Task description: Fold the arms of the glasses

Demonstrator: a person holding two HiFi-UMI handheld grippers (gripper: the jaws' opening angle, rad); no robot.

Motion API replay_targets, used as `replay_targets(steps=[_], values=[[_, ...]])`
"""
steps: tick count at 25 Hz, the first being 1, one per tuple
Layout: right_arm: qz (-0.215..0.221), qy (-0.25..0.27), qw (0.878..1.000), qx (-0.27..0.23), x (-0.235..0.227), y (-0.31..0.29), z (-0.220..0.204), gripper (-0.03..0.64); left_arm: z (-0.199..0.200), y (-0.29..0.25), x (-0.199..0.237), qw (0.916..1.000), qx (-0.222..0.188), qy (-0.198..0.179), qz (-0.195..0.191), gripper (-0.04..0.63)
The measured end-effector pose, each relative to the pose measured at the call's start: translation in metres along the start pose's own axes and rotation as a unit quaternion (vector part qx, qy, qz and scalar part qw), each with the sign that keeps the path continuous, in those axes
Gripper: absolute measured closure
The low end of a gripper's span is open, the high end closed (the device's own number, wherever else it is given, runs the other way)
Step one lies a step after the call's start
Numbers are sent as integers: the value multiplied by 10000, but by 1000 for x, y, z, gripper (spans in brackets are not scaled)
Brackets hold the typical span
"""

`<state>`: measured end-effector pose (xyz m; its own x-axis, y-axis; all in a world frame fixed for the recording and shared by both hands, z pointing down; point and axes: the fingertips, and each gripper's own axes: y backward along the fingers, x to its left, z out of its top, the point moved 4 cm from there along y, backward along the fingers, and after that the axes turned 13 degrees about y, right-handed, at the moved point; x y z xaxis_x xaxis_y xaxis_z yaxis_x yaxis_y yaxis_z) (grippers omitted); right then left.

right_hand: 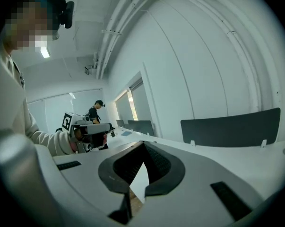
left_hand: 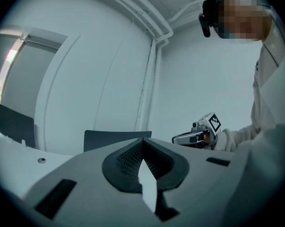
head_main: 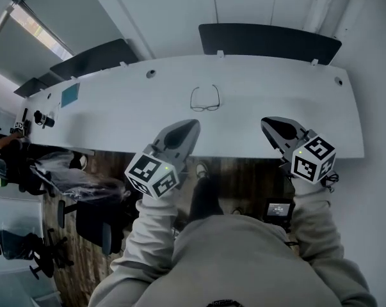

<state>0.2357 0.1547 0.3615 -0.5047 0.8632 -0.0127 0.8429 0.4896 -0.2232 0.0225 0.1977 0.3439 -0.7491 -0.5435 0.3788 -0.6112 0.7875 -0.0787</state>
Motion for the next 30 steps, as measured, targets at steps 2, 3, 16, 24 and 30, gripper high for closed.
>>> replay_targets(steps=[2, 3, 16, 24, 30], values=[[-66, -28, 10000, 30, -13, -12, 3, 598, 5, -14, 20, 10000, -50, 62, -12, 597], [-71, -7, 10000, 66, -19, -18, 6, 598, 11, -21, 29, 9999, -92, 106, -21, 597], [91, -44, 9984, 562, -73, -116, 17, 598, 12, -54, 134, 9989, 111, 441, 72, 597], [48, 145, 9970, 760, -105, -214, 60, 598, 43, -87, 235, 9977, 449, 497, -79, 597], [-250, 42, 9940, 1067, -139, -260, 64, 598, 55, -107, 295, 9940, 773, 607, -479, 597]])
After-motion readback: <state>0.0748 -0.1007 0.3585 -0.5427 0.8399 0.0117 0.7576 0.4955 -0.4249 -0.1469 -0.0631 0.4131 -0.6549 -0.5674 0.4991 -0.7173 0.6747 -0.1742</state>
